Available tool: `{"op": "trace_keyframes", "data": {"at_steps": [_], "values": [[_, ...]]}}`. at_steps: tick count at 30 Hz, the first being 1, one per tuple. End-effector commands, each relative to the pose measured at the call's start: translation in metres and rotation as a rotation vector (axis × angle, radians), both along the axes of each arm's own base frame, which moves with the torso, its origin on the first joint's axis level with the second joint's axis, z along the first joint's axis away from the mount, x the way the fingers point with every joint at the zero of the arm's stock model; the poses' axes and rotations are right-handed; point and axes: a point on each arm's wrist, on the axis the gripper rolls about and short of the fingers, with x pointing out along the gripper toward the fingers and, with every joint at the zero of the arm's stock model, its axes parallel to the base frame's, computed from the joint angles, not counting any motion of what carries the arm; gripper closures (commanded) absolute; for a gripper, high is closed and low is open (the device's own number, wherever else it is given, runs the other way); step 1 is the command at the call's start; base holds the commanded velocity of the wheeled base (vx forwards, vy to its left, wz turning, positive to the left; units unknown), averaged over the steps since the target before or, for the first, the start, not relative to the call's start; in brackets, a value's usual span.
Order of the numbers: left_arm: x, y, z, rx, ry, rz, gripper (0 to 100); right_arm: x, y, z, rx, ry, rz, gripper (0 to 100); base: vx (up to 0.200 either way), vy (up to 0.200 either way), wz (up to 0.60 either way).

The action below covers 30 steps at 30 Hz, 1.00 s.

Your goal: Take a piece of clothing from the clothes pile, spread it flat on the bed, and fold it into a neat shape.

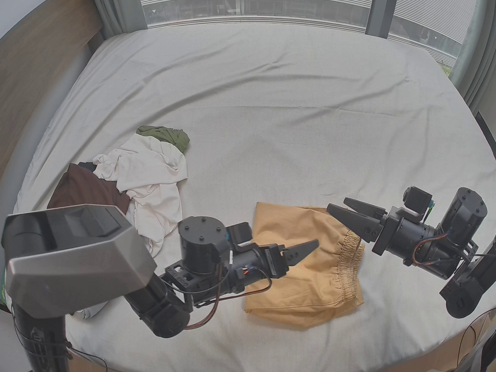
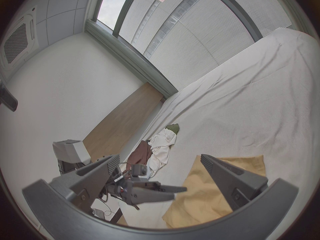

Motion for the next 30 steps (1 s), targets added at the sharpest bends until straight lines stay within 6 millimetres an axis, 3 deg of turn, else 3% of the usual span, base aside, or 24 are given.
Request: {"op": "trace_keyframes", "data": {"at_steps": [1, 8, 14, 21, 25, 30], "values": [[-0.011, 0.052, 0.034, -0.022, -0.041, 0.088, 0, 0.003, 0.005, -0.017, -0.032, 0.056, 0.008, 0, 0.0, 0.0, 0.0], [-0.016, 0.114, 0.055, -0.035, -0.115, 0.195, 0, 0.001, 0.01, -0.03, -0.056, 0.104, 0.027, 0, 0.0, 0.0, 0.0], [-0.013, 0.144, 0.067, -0.058, -0.184, 0.259, 0, -0.003, 0.012, -0.031, -0.063, 0.112, 0.041, 0, 0.0, 0.0, 0.0], [-0.028, 0.174, 0.044, 0.146, -0.251, 0.228, 0, -0.002, 0.007, -0.035, -0.073, 0.13, 0.022, 0, 0.0, 0.0, 0.0], [-0.035, 0.181, 0.029, 0.247, -0.267, 0.21, 0, 0.0, 0.005, -0.044, -0.089, 0.163, 0.013, 0, 0.0, 0.0, 0.0], [-0.047, 0.186, 0.009, 0.315, -0.238, 0.134, 0, -0.002, -0.011, -0.063, -0.166, 0.213, -0.034, 0, 0.0, 0.0, 0.0]]}}
